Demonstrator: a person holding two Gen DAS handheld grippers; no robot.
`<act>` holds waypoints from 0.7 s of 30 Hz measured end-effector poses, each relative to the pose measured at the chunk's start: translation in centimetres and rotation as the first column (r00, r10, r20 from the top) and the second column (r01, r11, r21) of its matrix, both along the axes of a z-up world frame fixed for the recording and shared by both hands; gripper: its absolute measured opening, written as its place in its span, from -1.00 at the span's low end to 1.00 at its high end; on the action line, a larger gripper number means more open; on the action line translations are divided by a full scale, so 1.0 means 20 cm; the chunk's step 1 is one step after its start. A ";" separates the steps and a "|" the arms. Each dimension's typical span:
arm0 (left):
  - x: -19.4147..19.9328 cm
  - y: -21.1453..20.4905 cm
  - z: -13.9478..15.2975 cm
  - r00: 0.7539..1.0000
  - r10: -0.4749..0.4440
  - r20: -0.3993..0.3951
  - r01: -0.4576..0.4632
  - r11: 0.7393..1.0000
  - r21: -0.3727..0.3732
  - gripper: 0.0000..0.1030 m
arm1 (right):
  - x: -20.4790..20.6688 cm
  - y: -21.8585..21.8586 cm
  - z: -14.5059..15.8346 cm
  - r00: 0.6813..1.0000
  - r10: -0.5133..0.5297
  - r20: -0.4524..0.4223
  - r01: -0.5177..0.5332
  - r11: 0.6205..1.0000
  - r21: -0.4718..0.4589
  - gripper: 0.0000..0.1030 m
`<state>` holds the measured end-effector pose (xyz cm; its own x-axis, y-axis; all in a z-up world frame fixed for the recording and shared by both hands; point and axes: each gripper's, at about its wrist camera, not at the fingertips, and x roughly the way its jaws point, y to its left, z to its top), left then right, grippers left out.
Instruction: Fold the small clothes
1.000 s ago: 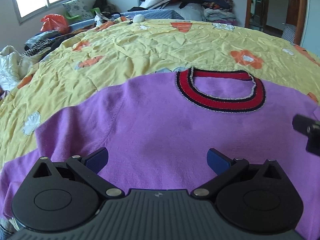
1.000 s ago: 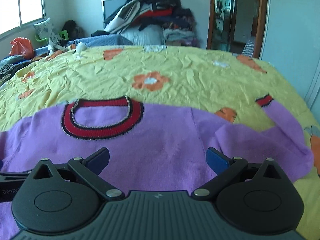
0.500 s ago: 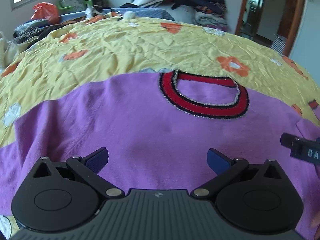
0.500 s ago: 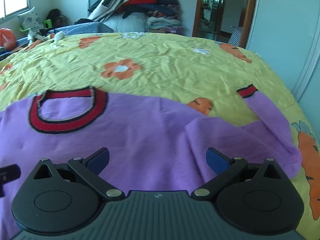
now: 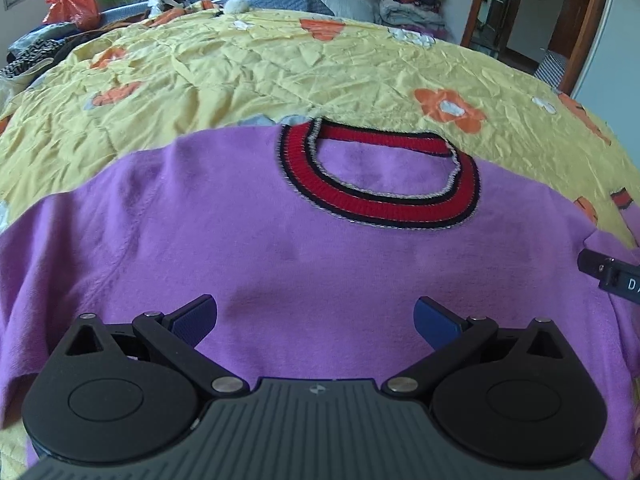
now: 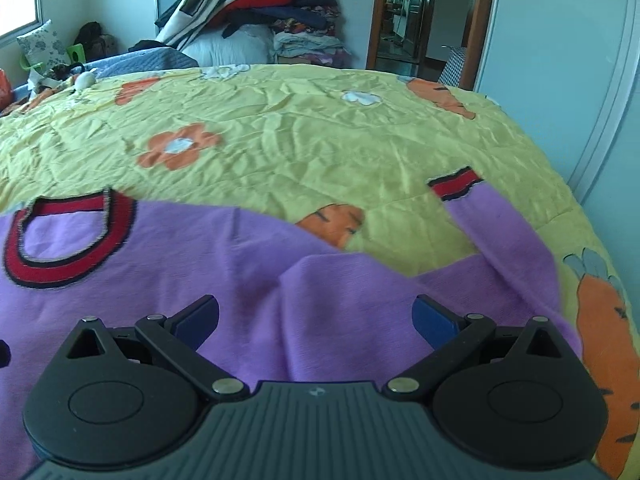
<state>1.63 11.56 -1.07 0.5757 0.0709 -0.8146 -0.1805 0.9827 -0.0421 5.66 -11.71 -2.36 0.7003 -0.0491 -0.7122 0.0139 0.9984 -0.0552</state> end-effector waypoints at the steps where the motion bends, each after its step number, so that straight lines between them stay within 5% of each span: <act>1: 0.01 -0.01 0.00 1.000 -0.001 0.000 0.001 1.000 0.014 1.00 | 0.01 -0.01 0.00 1.000 -0.003 0.002 0.003 1.000 -0.008 1.00; 12: 0.09 -0.14 -0.03 0.999 -0.026 -0.019 0.028 0.994 0.108 1.00 | 0.06 -0.12 -0.02 1.000 -0.011 0.015 0.011 0.999 -0.040 1.00; 21: 0.12 -0.16 -0.04 0.999 -0.037 -0.026 0.039 0.995 0.094 1.00 | 0.09 -0.14 -0.02 1.000 0.008 0.023 -0.007 0.999 -0.048 1.00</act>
<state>4.01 8.30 -1.92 0.5596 0.1265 -0.8191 -0.1428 0.9882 0.0551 7.47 -14.45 -2.70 0.7173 -0.0773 -0.6924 0.0080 0.9947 -0.1027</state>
